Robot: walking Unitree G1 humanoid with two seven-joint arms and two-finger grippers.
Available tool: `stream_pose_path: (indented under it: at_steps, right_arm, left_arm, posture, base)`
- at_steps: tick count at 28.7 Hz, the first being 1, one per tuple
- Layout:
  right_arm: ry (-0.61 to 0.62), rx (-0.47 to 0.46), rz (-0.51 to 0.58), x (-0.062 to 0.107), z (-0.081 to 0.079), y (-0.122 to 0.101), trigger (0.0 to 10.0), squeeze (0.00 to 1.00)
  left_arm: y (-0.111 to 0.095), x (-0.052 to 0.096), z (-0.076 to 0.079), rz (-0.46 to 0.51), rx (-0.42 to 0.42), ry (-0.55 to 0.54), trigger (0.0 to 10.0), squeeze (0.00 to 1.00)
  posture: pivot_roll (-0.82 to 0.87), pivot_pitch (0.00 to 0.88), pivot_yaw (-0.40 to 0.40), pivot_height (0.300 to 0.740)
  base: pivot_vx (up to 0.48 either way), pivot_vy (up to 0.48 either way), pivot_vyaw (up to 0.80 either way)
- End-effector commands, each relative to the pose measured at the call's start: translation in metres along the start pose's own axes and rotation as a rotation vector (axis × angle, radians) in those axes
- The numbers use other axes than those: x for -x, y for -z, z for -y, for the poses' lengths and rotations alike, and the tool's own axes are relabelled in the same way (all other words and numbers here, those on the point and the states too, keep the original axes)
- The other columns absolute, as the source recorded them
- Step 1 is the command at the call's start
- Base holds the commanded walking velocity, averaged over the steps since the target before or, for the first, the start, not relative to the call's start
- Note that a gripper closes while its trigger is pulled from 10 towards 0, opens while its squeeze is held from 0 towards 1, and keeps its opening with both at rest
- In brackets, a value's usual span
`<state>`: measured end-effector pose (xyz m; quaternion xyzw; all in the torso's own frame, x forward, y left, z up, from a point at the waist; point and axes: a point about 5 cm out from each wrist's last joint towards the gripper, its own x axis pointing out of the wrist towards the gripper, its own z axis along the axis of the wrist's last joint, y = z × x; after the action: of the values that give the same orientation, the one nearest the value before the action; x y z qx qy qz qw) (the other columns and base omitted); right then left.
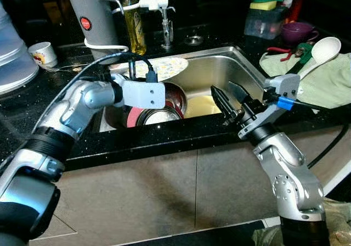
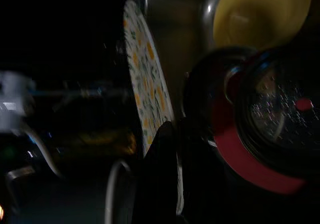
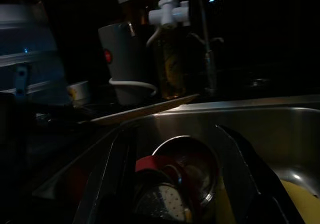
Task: Kitchen organization
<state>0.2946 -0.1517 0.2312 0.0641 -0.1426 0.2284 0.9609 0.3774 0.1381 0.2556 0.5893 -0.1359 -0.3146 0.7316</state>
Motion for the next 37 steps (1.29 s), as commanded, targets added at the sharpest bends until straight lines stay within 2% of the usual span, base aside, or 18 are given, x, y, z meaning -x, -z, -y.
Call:
stream_pose_path:
  at_steps: [1, 5, 6, 13, 24, 25, 26, 30, 33, 36, 37]
  right_arm:
    - [-0.018, 0.001, 0.000, -0.001, -0.004, 0.000, 10.0, 0.00]
    - [-0.022, 0.011, -0.007, -0.001, -0.005, 0.000, 10.0, 0.00]
    - [-0.024, 0.015, -0.010, 0.000, -0.005, 0.001, 10.0, 0.00]
    - [-0.020, 0.017, -0.013, 0.001, -0.005, 0.000, 10.0, 0.00]
    - [-0.025, 0.027, -0.022, 0.002, -0.006, 0.001, 10.0, 0.00]
    - [-0.031, 0.029, -0.027, 0.002, -0.007, 0.001, 10.0, 0.00]
    - [-0.037, 0.030, -0.030, 0.002, -0.008, 0.002, 10.0, 0.00]
    - [-0.048, 0.031, -0.035, 0.002, -0.009, 0.002, 10.0, 0.00]
    - [-0.053, 0.029, -0.034, 0.001, -0.010, 0.003, 10.0, 0.00]
    - [-0.054, 0.028, -0.033, 0.001, -0.010, 0.003, 10.0, 0.00]
    - [-0.055, 0.028, -0.033, 0.001, -0.010, 0.003, 10.0, 0.00]
  left_arm:
    - [0.009, 0.003, 0.004, -0.021, 0.036, -0.011, 10.0, 0.00]
    - [0.015, 0.001, 0.014, -0.050, 0.043, 0.005, 10.0, 0.00]
    - [0.022, 0.001, 0.022, -0.079, 0.045, 0.013, 10.0, 0.00]
    - [0.032, 0.000, 0.036, -0.111, 0.071, 0.014, 10.0, 0.00]
    - [0.036, -0.003, 0.048, -0.125, 0.086, 0.041, 10.0, 0.00]
    - [0.036, -0.004, 0.049, -0.124, 0.085, 0.041, 10.0, 0.42]
    - [0.036, -0.004, 0.049, -0.124, 0.085, 0.040, 10.0, 1.00]
    - [0.036, -0.004, 0.048, -0.117, 0.081, 0.023, 10.0, 1.00]
    - [0.035, -0.002, 0.035, -0.106, 0.049, -0.049, 10.0, 1.00]
    - [0.034, -0.001, 0.031, -0.103, 0.041, -0.071, 10.0, 1.00]
    - [0.031, 0.000, 0.024, -0.086, 0.044, -0.112, 10.0, 1.00]
  posture:
    - [-0.13, 0.012, 0.070, 0.740]
    - [-0.13, 0.011, 0.071, 0.740]
    - [-0.13, 0.016, 0.072, 0.740]
    - [-0.14, 0.022, 0.074, 0.740]
    - [-0.14, 0.025, 0.076, 0.740]
    - [-0.14, 0.026, 0.076, 0.740]
    - [-0.14, 0.026, 0.075, 0.740]
    - [-0.14, 0.027, 0.073, 0.740]
    - [-0.14, 0.025, 0.073, 0.740]
    - [-0.14, 0.025, 0.073, 0.740]
    - [-0.13, 0.024, 0.073, 0.740]
  base:
    - [0.000, 0.000, 0.00]
    - [0.000, 0.000, 0.00]
    - [0.000, 0.000, 0.00]
    - [0.000, 0.000, 0.00]
    - [0.000, 0.000, 0.00]
    - [0.000, 0.000, 0.00]
    - [0.000, 0.000, 0.00]
    - [0.000, 0.000, 0.00]
    - [0.000, 0.000, 0.00]
    - [0.000, 0.000, 0.00]
    - [0.000, 0.000, 0.00]
